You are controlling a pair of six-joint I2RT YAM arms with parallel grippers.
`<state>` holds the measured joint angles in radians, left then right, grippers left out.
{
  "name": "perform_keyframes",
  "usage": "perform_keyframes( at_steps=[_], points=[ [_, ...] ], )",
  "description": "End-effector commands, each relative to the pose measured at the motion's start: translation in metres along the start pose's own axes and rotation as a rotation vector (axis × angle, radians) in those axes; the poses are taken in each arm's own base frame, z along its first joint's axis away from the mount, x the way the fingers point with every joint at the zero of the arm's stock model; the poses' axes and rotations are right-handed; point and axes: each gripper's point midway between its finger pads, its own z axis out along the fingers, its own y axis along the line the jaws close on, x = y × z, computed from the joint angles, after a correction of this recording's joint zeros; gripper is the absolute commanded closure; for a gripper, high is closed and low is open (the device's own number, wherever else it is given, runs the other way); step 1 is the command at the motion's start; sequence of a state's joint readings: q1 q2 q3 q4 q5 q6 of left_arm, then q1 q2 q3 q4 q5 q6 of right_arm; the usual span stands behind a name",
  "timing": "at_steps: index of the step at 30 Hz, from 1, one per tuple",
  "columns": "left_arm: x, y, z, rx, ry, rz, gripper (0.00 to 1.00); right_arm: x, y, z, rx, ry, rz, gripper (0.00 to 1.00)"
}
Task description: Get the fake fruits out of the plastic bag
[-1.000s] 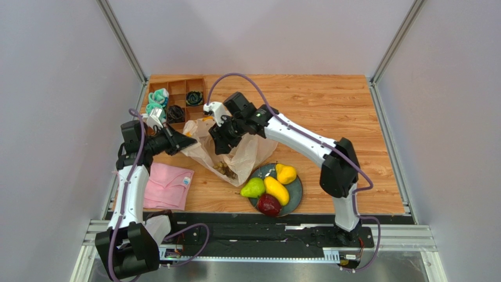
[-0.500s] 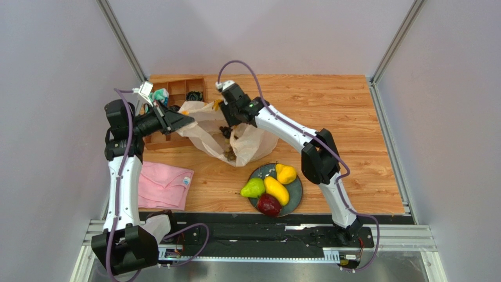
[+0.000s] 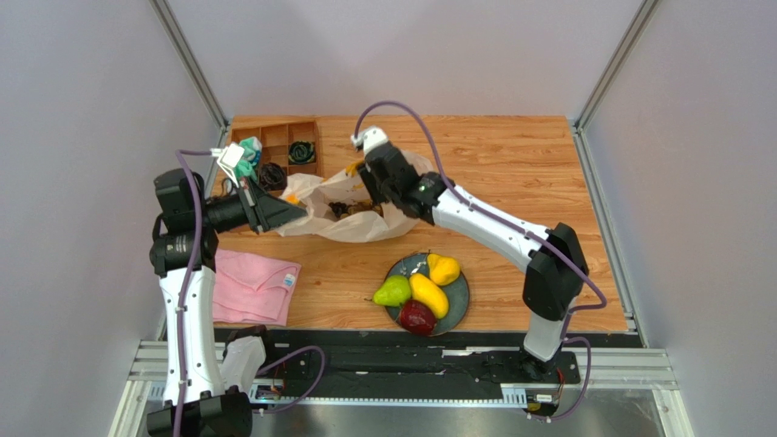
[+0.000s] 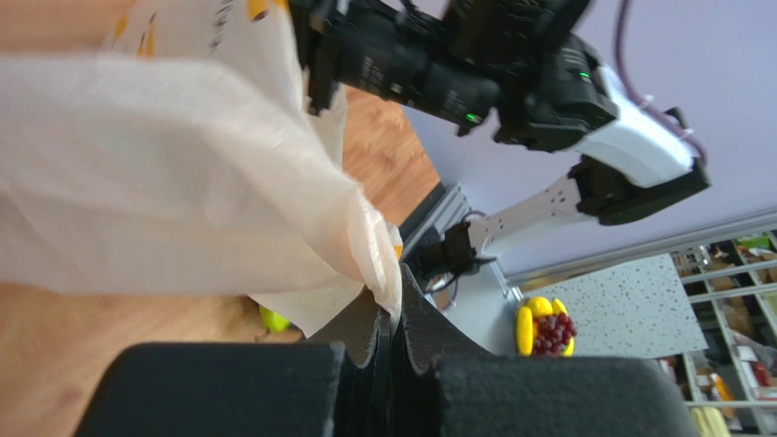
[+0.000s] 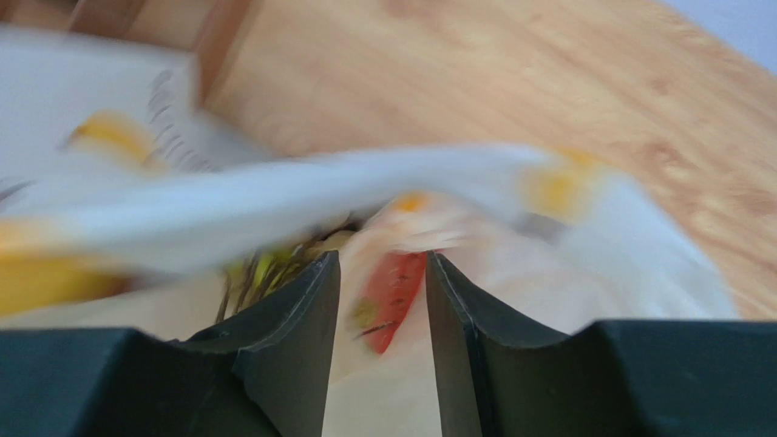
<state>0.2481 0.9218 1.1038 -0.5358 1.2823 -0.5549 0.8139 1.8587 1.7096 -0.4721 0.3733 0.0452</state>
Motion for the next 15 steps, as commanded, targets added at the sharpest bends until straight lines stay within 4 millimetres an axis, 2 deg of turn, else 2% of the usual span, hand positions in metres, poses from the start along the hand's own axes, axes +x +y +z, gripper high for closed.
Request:
perform_keyframes(
  at_steps=[1, 2, 3, 4, 5, 6, 9, 10, 11, 13, 15],
  points=[
    [0.076, 0.054, -0.006, -0.188, 0.112, -0.223, 1.0, 0.079, 0.061, -0.033, -0.183, 0.127, -0.135, 0.56],
    [0.09, 0.069, -0.006, -0.224, 0.121, -0.285, 1.0, 0.093, 0.067, -0.036, -0.219, 0.163, -0.143, 0.56],
    [0.096, 0.074, -0.007, -0.242, 0.122, -0.297, 1.0, 0.104, 0.069, -0.036, -0.232, 0.187, -0.147, 0.56],
    [0.099, 0.077, -0.008, -0.261, 0.111, -0.29, 1.0, 0.107, 0.071, -0.036, -0.239, 0.194, -0.156, 0.56],
    [0.103, 0.081, -0.008, -0.27, 0.105, -0.294, 1.0, 0.106, 0.072, -0.035, -0.246, 0.189, -0.161, 0.53],
    [0.104, 0.083, -0.008, -0.277, 0.1, -0.288, 1.0, 0.095, 0.072, -0.035, -0.245, 0.164, -0.172, 0.53],
    [0.103, 0.082, -0.009, -0.281, 0.08, -0.25, 1.0, 0.08, 0.073, -0.03, -0.249, 0.132, -0.195, 0.49],
    [0.101, 0.08, -0.009, -0.277, 0.073, -0.232, 1.0, 0.069, 0.075, -0.03, -0.251, 0.109, -0.199, 0.46],
    [0.101, 0.08, -0.009, -0.278, 0.071, -0.228, 1.0, 0.069, 0.075, -0.026, -0.245, 0.109, -0.201, 0.4],
    [0.099, 0.081, -0.009, -0.283, 0.066, -0.218, 1.0, 0.062, 0.075, -0.021, -0.233, 0.097, -0.198, 0.34],
    [0.099, 0.082, -0.009, -0.282, 0.066, -0.214, 1.0, 0.065, 0.075, -0.012, -0.217, 0.109, -0.195, 0.32]
  ],
)
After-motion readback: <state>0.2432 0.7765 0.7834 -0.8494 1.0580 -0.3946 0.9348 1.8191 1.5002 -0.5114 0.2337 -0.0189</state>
